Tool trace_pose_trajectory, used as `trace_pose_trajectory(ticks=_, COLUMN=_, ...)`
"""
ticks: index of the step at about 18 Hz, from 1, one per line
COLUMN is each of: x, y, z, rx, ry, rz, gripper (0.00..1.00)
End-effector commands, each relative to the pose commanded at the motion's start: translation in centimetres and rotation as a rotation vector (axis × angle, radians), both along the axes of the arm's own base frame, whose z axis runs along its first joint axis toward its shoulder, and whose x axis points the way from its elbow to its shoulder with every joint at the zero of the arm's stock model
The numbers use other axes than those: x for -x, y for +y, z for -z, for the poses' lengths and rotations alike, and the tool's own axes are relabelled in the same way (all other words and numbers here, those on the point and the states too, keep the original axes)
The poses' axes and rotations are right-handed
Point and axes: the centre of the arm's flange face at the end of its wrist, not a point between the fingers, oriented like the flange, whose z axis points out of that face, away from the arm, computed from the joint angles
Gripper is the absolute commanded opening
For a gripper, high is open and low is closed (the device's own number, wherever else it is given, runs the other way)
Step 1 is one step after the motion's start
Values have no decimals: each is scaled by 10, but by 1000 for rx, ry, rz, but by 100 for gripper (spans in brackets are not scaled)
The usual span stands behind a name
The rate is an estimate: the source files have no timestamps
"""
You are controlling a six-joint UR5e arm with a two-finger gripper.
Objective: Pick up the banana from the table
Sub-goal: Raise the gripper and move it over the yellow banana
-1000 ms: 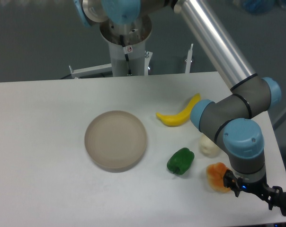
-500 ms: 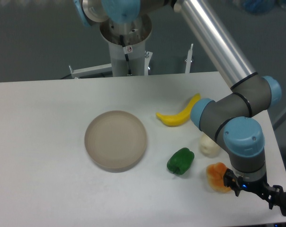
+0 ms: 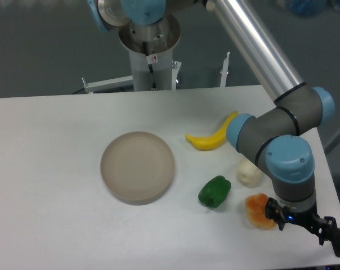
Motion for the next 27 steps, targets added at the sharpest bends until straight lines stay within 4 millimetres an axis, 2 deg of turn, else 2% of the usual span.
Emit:
trace_pose_trajectory(ticks=2, x=-3, y=-11, z=-3, rx=9, ry=-12, rz=0, gripper=100)
trace_pose_trajectory(ticks=6, x=-8, y=-48, z=-13, rx=22, ry=-57, rz=-23, gripper=100)
trace_pose_trajectory(ticks=10, x=-30, y=-86, z=-27, rx=93, ry=-120, rz=4, gripper=100)
trace_pose_trajectory(ticks=12, x=-35, y=-115, z=-34, rx=127, ry=-148, rz=7, gripper=100)
trace_pose_trajectory(ticks=15, x=-50, y=-152, z=-32, rx=179, ry=-185, rz=47, gripper=100)
trace_pose_trajectory(ticks=17, x=-55, y=-179, z=-26, rx=206, ry=-208, rz=78, gripper=100)
trace_pose_trajectory(ticks=21, x=-71, y=-225, z=9, rx=267, ry=-276, rz=123, gripper=100)
trace_pose_trajectory(ticks=23, x=-84, y=-236, z=23, rx=287, ry=-301, rz=136, gripper=100)
trace_pose_trajectory(ticks=27, x=-108, y=-244, z=50, rx=302, ry=-342, rz=134, gripper=100)
